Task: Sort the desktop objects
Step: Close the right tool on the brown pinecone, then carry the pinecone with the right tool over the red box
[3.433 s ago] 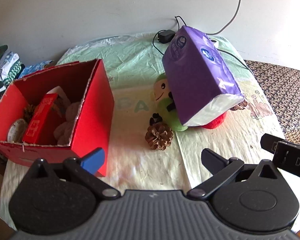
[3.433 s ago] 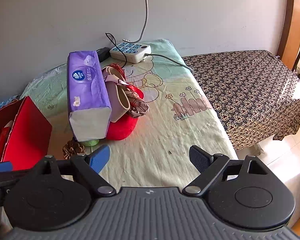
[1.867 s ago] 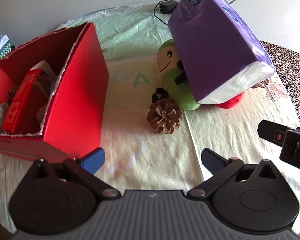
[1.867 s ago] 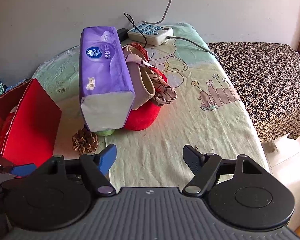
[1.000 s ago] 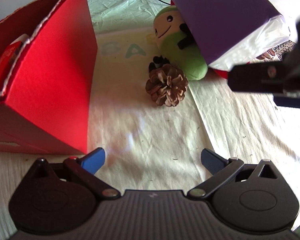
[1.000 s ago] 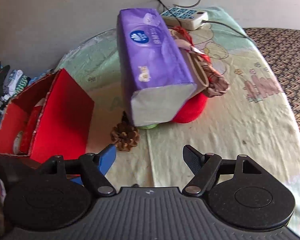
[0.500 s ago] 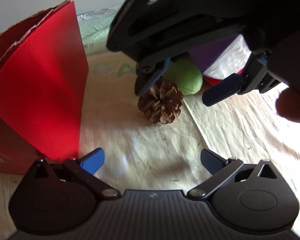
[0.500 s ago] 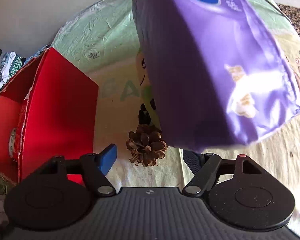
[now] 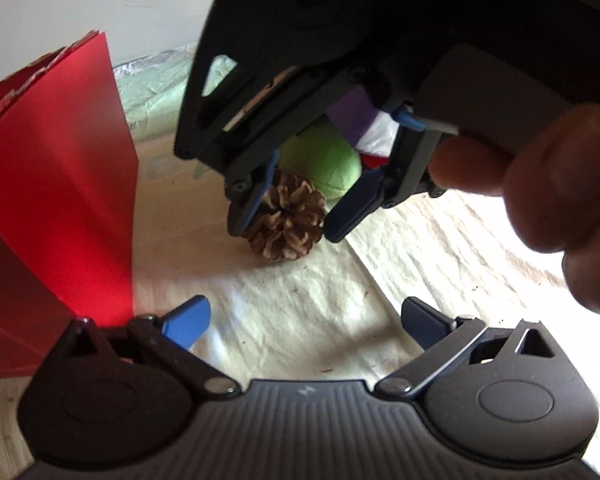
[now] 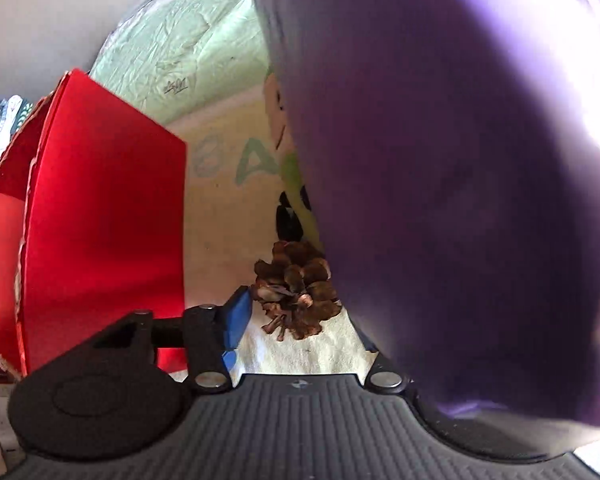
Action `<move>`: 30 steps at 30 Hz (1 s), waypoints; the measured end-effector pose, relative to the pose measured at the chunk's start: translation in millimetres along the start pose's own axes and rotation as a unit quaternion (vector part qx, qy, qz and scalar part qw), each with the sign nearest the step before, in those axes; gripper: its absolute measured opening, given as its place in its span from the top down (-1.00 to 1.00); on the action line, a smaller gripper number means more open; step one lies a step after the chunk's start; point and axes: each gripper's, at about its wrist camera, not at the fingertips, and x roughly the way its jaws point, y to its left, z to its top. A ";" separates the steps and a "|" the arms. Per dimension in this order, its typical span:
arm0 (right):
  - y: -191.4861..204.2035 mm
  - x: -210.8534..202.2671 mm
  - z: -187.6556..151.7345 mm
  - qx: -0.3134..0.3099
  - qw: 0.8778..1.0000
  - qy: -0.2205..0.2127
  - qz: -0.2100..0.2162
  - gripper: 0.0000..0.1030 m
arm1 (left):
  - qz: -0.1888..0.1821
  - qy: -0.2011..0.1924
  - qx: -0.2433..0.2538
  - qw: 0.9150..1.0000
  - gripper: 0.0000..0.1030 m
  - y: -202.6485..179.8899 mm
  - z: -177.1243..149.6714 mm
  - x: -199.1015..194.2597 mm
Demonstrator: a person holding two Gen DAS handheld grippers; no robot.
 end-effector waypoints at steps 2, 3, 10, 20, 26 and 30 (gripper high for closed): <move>1.3 -3.2 -1.6 -0.013 1.000 0.002 -0.005 0.00 | 0.001 -0.010 0.006 1.000 -0.98 -1.8 -0.2 0.1; 1.1 -4.7 -2.4 -0.017 1.000 0.004 -0.003 0.09 | 0.001 -0.015 0.009 1.000 -0.98 -2.6 -0.3 0.1; -1.3 -13.7 -9.2 -0.036 0.999 0.036 0.012 0.12 | 0.006 -0.041 0.036 0.998 -0.98 -3.5 3.2 4.4; 9.9 -31.0 -16.1 -0.056 0.998 0.016 0.003 -0.25 | -0.046 -0.033 0.022 0.998 -0.36 3.3 2.4 0.2; 15.1 -39.8 -29.7 -0.052 0.998 0.018 0.007 -0.01 | -0.049 -0.012 0.002 0.999 0.05 10.7 -1.7 -18.5; 22.1 -53.4 -50.8 -0.058 0.998 0.017 0.025 0.02 | -0.053 -0.001 -0.017 0.998 0.05 14.2 -12.5 -41.6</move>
